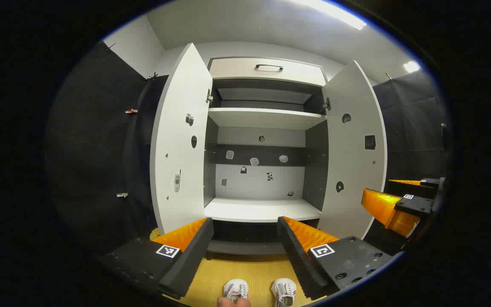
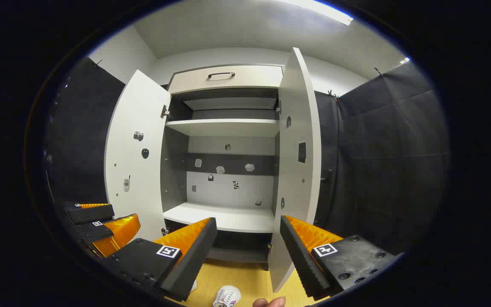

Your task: Grab one shoe with the right hand and put it into the shoe cabinet, grab the other shoe with the left hand and put it into the shoe cabinet; then close the right door with the right hand and the left door with the left hand.

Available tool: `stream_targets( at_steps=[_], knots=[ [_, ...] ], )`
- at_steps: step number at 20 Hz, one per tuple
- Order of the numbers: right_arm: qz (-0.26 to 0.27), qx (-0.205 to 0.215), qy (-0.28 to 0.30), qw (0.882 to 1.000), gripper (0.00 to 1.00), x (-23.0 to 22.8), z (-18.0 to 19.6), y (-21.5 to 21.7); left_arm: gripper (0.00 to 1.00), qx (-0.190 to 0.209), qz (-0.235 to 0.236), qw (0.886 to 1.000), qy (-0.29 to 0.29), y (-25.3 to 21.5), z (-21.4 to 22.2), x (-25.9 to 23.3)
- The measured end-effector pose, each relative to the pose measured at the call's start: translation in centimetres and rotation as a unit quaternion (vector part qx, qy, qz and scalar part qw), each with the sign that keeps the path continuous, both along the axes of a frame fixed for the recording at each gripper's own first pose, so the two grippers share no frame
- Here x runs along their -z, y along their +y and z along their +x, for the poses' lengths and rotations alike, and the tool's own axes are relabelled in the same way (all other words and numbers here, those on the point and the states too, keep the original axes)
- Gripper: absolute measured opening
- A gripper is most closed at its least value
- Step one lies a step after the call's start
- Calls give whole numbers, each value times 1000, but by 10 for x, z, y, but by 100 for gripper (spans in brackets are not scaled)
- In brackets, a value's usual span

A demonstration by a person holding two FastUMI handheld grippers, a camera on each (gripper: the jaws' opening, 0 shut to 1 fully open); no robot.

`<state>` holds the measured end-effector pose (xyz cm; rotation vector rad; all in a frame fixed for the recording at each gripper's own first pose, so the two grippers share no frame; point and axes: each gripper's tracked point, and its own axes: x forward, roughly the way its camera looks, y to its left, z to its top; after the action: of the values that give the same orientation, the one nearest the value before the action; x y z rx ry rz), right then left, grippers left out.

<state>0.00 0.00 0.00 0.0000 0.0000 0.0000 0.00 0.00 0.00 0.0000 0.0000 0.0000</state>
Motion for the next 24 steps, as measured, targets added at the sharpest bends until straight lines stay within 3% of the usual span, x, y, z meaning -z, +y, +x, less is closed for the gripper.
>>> stream_targets(
  at_steps=[12,19,24],
  knots=[
    [16,-24,-20,999,97,-11,4,9,95,16,25,999,-11,2,10,-9],
    [16,-23,-17,999,98,-9,6,15,95,19,10,1000,-21,11,11,-16],
    [26,-42,41,998,98,29,-4,35,95,8,9,1000,-26,31,6,-13]
  ],
)
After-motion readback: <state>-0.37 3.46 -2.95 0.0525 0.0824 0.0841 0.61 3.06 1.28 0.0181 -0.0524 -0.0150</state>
